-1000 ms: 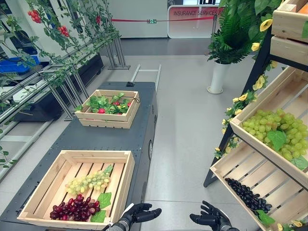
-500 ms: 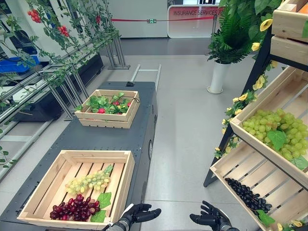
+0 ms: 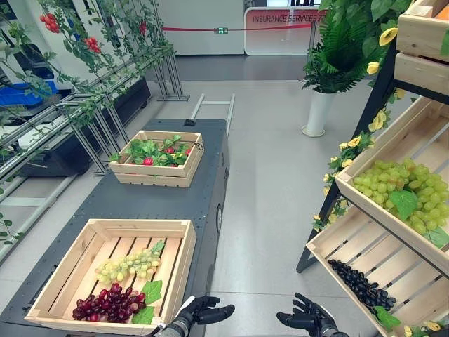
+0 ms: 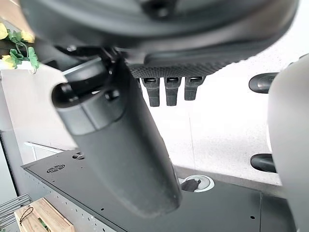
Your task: Pick up the fruits from the basket on one side to the basket on the other side
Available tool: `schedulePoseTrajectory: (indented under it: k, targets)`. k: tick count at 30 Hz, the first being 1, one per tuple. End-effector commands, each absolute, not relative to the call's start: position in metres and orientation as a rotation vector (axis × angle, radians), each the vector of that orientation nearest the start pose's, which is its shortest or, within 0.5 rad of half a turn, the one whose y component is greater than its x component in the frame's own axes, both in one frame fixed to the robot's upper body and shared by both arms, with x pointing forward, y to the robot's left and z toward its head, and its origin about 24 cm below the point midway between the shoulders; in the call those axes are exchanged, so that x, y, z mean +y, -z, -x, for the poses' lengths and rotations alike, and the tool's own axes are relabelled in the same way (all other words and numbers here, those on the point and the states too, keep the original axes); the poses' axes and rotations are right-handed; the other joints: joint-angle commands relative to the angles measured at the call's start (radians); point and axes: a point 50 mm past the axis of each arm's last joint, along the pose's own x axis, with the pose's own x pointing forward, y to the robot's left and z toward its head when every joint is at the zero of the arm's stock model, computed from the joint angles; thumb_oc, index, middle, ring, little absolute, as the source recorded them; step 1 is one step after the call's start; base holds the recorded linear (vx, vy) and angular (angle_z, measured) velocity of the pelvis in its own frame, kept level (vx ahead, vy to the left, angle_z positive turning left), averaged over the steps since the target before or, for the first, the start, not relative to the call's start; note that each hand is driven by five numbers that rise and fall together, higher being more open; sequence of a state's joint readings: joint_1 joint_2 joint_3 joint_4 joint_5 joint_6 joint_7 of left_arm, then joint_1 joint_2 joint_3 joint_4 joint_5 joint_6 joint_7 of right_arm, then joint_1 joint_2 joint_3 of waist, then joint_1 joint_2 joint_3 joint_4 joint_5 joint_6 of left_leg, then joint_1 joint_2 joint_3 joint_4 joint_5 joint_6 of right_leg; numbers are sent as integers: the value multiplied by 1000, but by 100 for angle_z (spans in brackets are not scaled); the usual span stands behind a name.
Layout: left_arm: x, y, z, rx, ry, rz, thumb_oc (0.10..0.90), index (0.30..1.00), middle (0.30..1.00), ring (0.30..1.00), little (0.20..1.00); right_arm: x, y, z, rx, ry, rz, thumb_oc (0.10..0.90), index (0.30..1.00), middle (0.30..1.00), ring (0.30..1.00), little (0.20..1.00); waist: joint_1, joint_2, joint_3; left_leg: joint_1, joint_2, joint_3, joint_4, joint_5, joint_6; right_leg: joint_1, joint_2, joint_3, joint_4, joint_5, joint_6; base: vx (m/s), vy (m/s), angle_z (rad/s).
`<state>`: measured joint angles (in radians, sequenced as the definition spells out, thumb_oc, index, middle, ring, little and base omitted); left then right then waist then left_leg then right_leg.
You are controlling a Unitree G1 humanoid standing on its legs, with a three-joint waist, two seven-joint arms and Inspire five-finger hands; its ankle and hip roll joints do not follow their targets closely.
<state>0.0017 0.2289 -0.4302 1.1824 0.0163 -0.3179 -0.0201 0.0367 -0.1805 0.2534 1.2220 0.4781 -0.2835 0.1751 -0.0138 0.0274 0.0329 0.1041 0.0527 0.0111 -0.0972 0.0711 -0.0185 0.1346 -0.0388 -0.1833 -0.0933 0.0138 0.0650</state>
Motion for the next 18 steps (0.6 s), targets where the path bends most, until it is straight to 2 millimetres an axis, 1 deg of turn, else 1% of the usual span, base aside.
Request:
schedulePoseTrajectory:
  k: [1, 2, 3, 6, 7, 9, 10, 11, 12, 13, 14, 15, 16, 18]
  targets:
    - [155, 135, -155, 648, 444, -426, 800, 900, 900, 900, 900, -190, 144, -143, 811, -11, -105, 800, 900, 900, 900, 900, 13, -26, 62, 58, -96, 68, 10, -170, 45, 38, 28, 8, 6, -76, -12, 0, 0, 0]
    - [152, 130, -161, 585, 453, -429, 800, 900, 900, 900, 900, -191, 143, -145, 807, -5, -80, 800, 900, 900, 900, 900, 14, -23, 65, 56, -96, 68, 10, -170, 45, 37, 27, 6, 6, -76, -11, 0, 0, 0]
    - [149, 120, -172, 486, 452, -434, 800, 900, 900, 900, 900, -194, 142, -148, 800, 8, -47, 800, 900, 900, 900, 900, 15, -19, 70, 53, -96, 67, 10, -168, 44, 34, 25, 3, 8, -78, -11, -30, 16, 0]
    - [149, 105, -188, 372, 423, -413, 800, 900, 900, 900, 900, -198, 139, -152, 787, 23, -6, 800, 900, 900, 900, 900, 18, -11, 79, 48, -96, 62, 10, -165, 45, 29, 23, 0, 13, -79, -12, -25, 20, 1]
    - [155, 80, -210, 220, 344, -366, 800, 900, 900, 900, 900, -203, 136, -158, 769, 35, 34, 800, 900, 900, 900, 900, 25, -1, 89, 42, -98, 57, 10, -163, 47, 25, 19, -7, 14, -80, -13, -51, 47, 7]
    - [166, 55, -227, 96, 255, -318, 800, 900, 900, 900, 900, -206, 133, -160, 757, 51, 59, 800, 900, 900, 900, 900, 37, 7, 94, 32, -101, 46, 10, -159, 48, 19, 15, -16, 13, -81, -16, -47, 36, 12]
    - [170, 43, -232, 36, 218, -301, 800, 900, 900, 900, 900, -207, 133, -160, 755, 56, 64, 800, 900, 900, 900, 900, 42, 10, 96, 29, -103, 40, 10, -157, 48, 19, 14, -20, 13, -82, -16, -22, 12, 11]
    - [173, 37, -235, 5, 202, -294, 800, 900, 900, 900, 900, -208, 133, -159, 754, 60, 66, 800, 900, 900, 900, 900, 45, 11, 97, 28, -103, 37, 10, -156, 48, 19, 12, -23, 13, -82, -17, -14, 10, 7]
    - [182, 19, -242, -83, 145, -270, 800, 900, 900, 900, 900, -209, 133, -158, 752, 72, 75, 800, 900, 900, 900, 900, 54, 15, 100, 23, -105, 29, 10, -153, 47, 19, 8, -31, 13, -83, -18, 0, 0, 0]
    - [183, 17, -243, -87, 143, -268, 800, 900, 900, 900, 900, -209, 133, -157, 752, 74, 76, 800, 900, 900, 900, 900, 55, 15, 100, 23, -106, 27, 10, -152, 46, 19, 7, -33, 13, -83, -18, -7, 13, 10]
    - [190, 4, -248, -135, 108, -250, 800, 900, 900, 900, 900, -209, 134, -156, 753, 85, 83, 800, 900, 900, 900, 900, 61, 18, 101, 20, -107, 21, 10, -150, 45, 19, 4, -39, 14, -83, -19, 0, 10, 17]
    - [193, 0, -250, -151, 90, -241, 800, 900, 900, 900, 900, -209, 134, -155, 754, 89, 83, 800, 900, 900, 900, 900, 64, 19, 101, 18, -108, 18, 10, -148, 44, 19, 3, -42, 15, -83, -19, 10, 31, 29]
    - [208, -18, -257, -214, 24, -240, 800, 900, 900, 900, 900, -209, 135, -151, 762, 102, 67, 800, 900, 900, 900, 900, 72, 25, 99, 13, -112, 6, 10, -144, 42, 19, -2, -50, 16, -85, -21, 18, 36, 27]
    - [216, -29, -261, -247, -16, -246, 800, 900, 900, 900, 900, -211, 137, -149, 777, 120, 34, 800, 900, 900, 900, 900, 75, 30, 99, 11, -114, 0, 10, -141, 41, 18, -5, -56, 18, -87, -23, 21, 47, 24]
